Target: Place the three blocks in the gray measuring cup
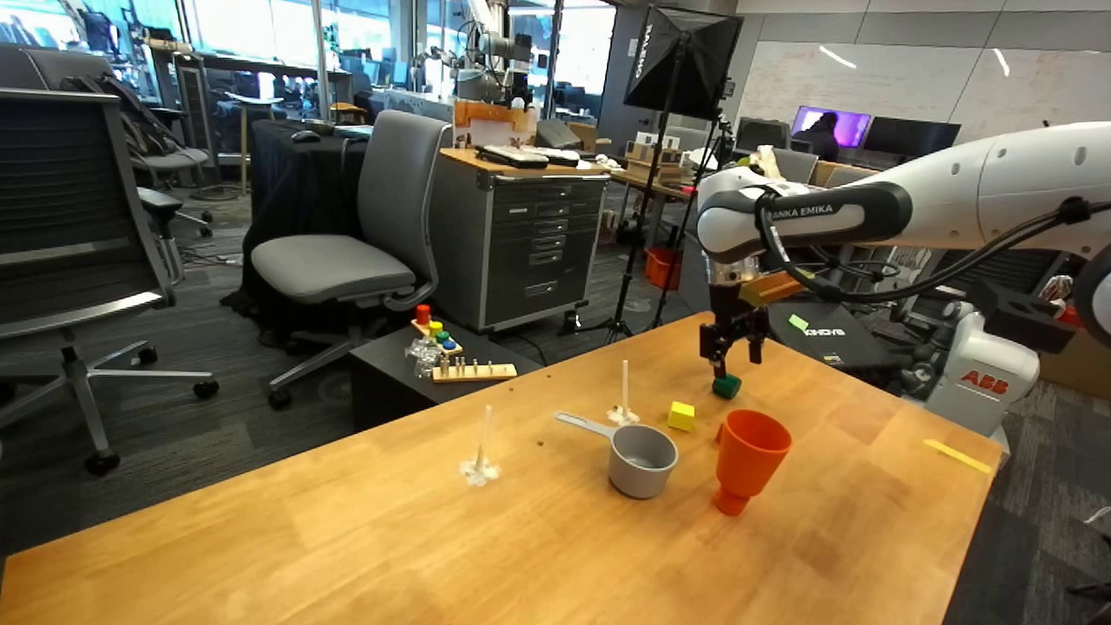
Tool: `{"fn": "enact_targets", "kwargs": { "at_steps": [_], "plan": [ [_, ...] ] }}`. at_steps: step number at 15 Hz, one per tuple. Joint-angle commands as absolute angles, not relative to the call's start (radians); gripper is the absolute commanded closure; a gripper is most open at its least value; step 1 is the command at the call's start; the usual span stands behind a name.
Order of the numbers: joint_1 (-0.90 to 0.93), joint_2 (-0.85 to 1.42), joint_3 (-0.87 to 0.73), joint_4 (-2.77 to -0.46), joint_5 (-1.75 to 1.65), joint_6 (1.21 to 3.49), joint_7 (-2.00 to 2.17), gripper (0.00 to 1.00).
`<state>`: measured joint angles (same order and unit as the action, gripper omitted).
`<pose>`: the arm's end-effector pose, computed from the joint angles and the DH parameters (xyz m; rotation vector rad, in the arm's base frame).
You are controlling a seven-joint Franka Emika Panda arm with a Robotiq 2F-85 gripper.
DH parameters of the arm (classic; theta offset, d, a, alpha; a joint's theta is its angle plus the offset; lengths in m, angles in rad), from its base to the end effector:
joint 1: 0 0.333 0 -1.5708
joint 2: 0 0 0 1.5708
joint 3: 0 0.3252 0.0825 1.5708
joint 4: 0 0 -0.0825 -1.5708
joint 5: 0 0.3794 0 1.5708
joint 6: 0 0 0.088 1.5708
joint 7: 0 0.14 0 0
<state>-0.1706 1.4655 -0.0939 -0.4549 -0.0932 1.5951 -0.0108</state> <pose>0.7368 -0.1721 0.0752 2.9357 -0.2464 -0.5091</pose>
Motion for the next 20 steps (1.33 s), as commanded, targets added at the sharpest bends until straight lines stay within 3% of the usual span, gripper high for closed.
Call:
{"fn": "enact_targets", "kwargs": {
  "at_steps": [1, 6, 7, 8, 15, 20],
  "plan": [
    [-0.184, 1.492, -0.086, -0.438, -0.079, 1.587, -0.025, 0.00],
    [-0.164, 1.492, -0.076, -0.481, -0.085, 1.610, -0.031, 0.00],
    [-0.160, 1.492, -0.076, -0.487, -0.085, 1.623, -0.022, 0.25],
    [-0.156, 1.492, -0.078, -0.490, -0.087, 1.626, -0.019, 0.25],
    [-0.125, 1.490, -0.109, -0.499, -0.124, 1.647, -0.018, 0.79],
    [-0.117, 1.490, -0.117, -0.469, -0.136, 1.623, -0.007, 0.81]
  ]
}}
